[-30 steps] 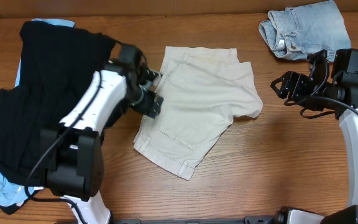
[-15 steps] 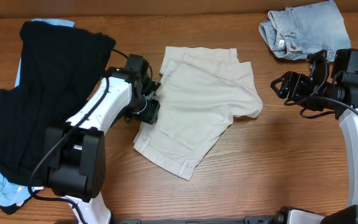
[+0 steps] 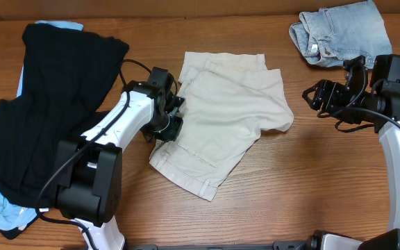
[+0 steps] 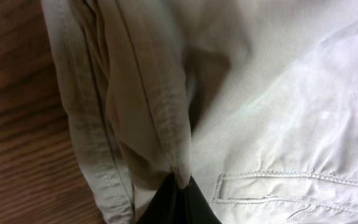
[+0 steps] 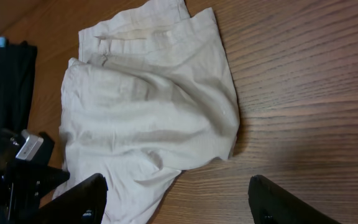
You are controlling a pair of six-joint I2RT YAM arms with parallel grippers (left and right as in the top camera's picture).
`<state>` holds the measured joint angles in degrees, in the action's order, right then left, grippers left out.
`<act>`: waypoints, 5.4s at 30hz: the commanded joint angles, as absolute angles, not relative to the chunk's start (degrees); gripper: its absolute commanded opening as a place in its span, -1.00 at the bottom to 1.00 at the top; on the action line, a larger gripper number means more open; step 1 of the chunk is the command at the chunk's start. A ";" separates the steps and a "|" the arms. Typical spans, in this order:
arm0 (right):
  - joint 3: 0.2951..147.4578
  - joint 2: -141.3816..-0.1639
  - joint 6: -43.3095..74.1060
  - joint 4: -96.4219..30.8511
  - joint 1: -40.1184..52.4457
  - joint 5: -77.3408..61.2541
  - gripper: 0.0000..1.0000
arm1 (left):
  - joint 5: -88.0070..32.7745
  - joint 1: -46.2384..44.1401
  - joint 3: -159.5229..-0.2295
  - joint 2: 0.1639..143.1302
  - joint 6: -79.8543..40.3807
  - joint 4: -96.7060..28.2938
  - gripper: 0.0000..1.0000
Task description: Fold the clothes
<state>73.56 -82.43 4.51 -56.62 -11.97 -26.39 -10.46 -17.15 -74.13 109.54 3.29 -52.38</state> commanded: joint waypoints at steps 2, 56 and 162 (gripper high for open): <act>75.07 -81.01 4.69 -56.27 -11.94 -26.65 0.52 | -12.14 -18.09 -80.25 108.64 3.31 -56.66 -0.92; 107.92 -65.67 13.91 -65.76 -37.26 -35.68 0.56 | -16.69 -51.48 -133.56 129.10 8.45 -76.05 1.00; 95.66 -120.53 22.59 -50.57 1.78 -19.31 0.34 | -10.50 -5.28 -121.84 116.90 0.67 -70.48 1.00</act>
<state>97.32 -120.95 20.80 -52.75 1.50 -17.19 -10.44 -5.87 -122.15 116.40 -0.03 -70.63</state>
